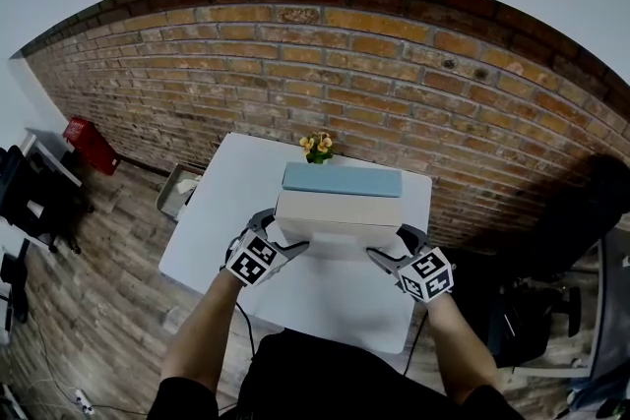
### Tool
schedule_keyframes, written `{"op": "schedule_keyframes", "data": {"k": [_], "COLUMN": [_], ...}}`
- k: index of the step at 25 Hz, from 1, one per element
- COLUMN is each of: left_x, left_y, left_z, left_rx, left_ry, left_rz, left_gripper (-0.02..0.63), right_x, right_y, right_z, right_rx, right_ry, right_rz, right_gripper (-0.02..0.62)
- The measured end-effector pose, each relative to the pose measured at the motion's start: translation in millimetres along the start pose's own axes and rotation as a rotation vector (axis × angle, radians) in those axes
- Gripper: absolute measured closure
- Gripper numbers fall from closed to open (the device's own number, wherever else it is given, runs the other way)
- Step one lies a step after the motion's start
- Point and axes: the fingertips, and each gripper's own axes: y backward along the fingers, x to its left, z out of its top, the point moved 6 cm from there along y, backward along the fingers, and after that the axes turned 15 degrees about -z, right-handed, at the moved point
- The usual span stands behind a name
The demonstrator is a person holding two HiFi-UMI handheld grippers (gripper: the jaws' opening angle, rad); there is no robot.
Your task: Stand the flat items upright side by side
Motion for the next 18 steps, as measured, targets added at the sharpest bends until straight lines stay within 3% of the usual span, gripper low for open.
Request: {"op": "schedule_keyframes", "data": {"k": [5,10,14,18], "left_x": [-5,-13,-18,-21], "left_y": [23,49,73,98], "left_z": [-7,-20,-21,-23], "left_rx": [-0.062,-0.17,-0.235,-0.313], "left_ry": [0.099,0.234,0.25,0.248], "left_rz": [0.052,0.126,0.183,0.192], "left_gripper": [0.187,0.189,0.216,0.281], "right_x": [-1,1,10,23], "right_y": [14,30,43,54], "right_z": [-2,-7,-7,0], "right_rx": [-0.017,-0.047,-0.051,-0.06], "right_ry": [-0.074,-0.158,-0.203,-0.208], "right_rz": [-0.004,-0.06,-0.093,-0.151], "right_gripper": [0.232,0.249,0.275,0.302]}}
